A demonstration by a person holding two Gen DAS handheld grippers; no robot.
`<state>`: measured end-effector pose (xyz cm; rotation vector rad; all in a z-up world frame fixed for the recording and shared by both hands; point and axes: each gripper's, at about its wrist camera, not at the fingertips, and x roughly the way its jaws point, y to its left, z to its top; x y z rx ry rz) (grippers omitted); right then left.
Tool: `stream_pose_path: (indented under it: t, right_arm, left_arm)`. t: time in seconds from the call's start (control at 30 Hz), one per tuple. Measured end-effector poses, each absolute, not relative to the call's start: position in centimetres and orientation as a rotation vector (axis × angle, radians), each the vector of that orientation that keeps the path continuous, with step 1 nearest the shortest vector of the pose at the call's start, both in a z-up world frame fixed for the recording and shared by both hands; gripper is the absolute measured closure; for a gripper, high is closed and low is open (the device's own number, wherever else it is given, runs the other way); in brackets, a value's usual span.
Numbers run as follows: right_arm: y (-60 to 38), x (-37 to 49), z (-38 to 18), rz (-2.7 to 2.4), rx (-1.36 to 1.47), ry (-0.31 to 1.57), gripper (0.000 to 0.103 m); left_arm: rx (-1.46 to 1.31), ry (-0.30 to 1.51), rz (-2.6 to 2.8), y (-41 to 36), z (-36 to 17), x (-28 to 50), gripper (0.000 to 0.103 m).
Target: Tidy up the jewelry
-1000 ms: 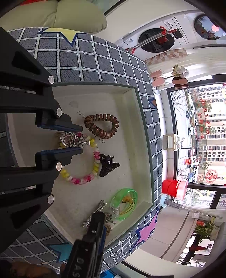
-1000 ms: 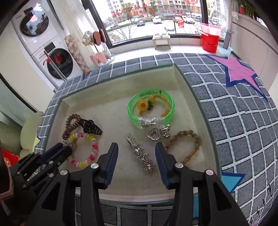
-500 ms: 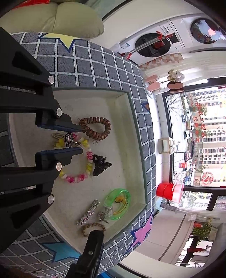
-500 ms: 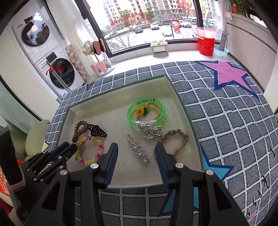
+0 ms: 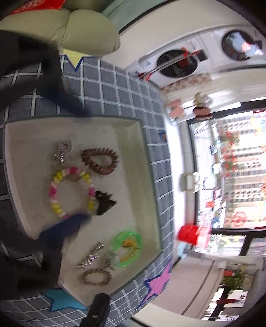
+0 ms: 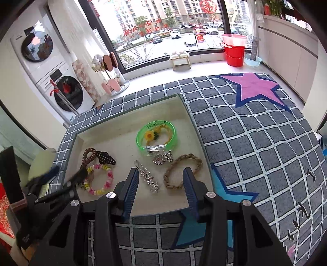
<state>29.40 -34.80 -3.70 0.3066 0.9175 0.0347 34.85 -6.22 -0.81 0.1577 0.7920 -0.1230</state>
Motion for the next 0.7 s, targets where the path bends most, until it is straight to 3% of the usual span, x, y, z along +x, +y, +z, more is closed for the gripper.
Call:
stream_pose_path:
  t: [0.57,0.7]
  right_arm:
    - [-33.5,30.2,-4.7,0.058,0.301,0.957,0.055]
    - [-32.9,30.5,-5.1,0.081,0.291,0.977,0.037]
  left_arm:
    - [0.177,0.82,-0.175,-6.5,-0.8,34.4,0.0]
    - [0.206,0.83,-0.14,-6.5,-1.0,34.1,0.0]
